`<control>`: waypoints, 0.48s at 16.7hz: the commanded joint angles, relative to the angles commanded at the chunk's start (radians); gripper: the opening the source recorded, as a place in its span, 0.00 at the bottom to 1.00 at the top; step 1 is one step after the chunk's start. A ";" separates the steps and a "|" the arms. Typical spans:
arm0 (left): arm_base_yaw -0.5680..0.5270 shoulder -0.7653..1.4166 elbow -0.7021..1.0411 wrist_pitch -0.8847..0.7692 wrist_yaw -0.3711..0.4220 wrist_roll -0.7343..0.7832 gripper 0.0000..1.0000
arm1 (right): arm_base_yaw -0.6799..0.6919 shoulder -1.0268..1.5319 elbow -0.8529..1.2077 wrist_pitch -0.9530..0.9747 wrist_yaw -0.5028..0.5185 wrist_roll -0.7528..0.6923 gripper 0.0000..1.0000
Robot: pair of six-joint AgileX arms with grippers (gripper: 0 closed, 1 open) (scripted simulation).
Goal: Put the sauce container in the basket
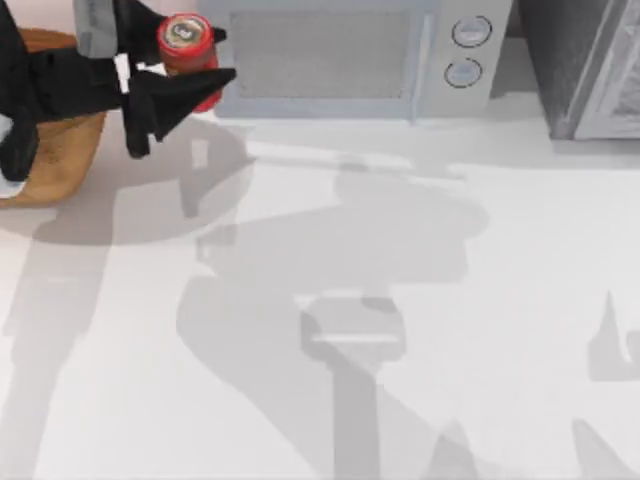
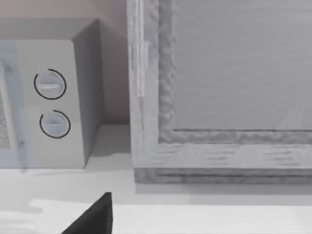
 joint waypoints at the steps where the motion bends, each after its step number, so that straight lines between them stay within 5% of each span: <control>1: 0.052 -0.023 0.010 -0.045 0.002 0.000 0.00 | 0.000 0.000 0.000 0.000 0.000 0.000 1.00; 8: 0.434 -0.120 0.089 -0.320 0.022 0.001 0.00 | 0.000 0.000 0.000 0.000 0.000 0.000 1.00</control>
